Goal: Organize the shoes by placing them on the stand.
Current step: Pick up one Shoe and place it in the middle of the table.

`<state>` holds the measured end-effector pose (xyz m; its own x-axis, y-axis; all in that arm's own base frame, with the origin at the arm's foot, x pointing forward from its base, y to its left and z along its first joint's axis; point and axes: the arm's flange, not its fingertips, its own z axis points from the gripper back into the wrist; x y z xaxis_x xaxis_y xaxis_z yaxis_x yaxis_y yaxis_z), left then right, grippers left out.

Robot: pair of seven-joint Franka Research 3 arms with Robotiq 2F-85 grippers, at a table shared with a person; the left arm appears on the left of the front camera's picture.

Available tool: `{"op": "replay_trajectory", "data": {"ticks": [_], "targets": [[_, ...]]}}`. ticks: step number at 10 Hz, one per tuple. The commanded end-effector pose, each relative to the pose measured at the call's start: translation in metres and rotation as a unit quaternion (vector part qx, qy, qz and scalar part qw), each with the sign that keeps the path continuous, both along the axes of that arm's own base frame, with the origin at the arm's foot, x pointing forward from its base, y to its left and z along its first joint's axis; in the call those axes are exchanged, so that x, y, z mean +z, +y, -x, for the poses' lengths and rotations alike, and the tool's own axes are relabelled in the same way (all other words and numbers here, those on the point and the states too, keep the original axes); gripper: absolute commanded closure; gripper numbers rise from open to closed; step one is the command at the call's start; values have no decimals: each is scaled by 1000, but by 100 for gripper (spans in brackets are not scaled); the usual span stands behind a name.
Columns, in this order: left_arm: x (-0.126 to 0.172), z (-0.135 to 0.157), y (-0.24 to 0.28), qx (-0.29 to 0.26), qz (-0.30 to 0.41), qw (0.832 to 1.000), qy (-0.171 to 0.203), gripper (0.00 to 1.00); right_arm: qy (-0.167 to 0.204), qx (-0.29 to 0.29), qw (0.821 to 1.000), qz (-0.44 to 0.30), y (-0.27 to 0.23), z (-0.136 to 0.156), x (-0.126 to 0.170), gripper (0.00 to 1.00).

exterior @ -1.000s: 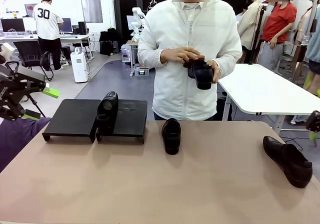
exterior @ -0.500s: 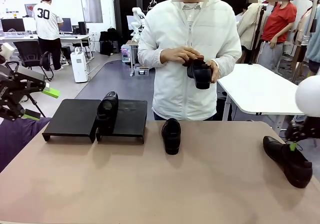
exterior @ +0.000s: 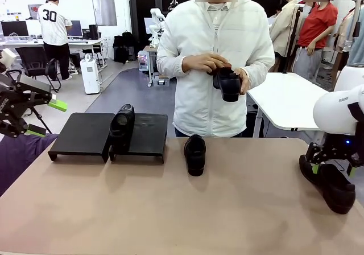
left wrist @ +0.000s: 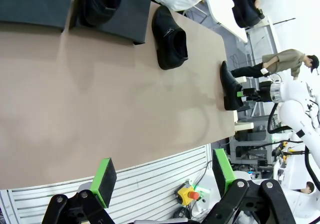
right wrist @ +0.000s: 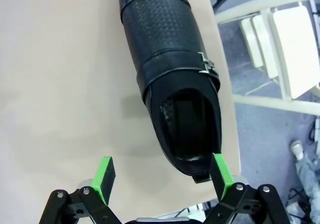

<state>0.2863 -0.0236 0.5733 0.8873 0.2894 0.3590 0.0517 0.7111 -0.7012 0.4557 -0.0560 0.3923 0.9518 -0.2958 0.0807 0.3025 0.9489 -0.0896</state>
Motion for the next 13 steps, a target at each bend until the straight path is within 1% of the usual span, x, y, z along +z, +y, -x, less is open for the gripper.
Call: {"op": "replay_trajectory", "data": {"ticks": [1, 2, 3, 4, 6, 8, 10, 13], "targets": [[1, 0, 1, -6, 9, 1000, -2, 0, 24, -19, 999, 11, 6, -9, -8, 0], [1, 0, 1, -6, 9, 1000, -2, 0, 22, -19, 1000, 11, 5, -10, -10, 0], [1, 0, 1, -6, 9, 1000, -2, 0, 16, -1, 1000, 10, 3, -10, -12, 0], [1, 0, 1, -6, 9, 1000, -2, 0, 16, 33, 999, 14, 1, -12, -16, 0], [1, 0, 1, -6, 9, 1000, -2, 0, 37, 64, 997, 0, -4, -19, -25, 0], [1, 0, 1, -6, 9, 1000, -2, 0, 48, 87, 995, -19, -4, -26, -33, 0], [1, 0, 1, -6, 9, 1000, -2, 0, 44, 112, 992, -26, -4, -30, -39, 0], [1, 0, 1, -6, 9, 1000, -2, 0, 49, 126, 990, -33, -9, -36, -43, 0]]}}
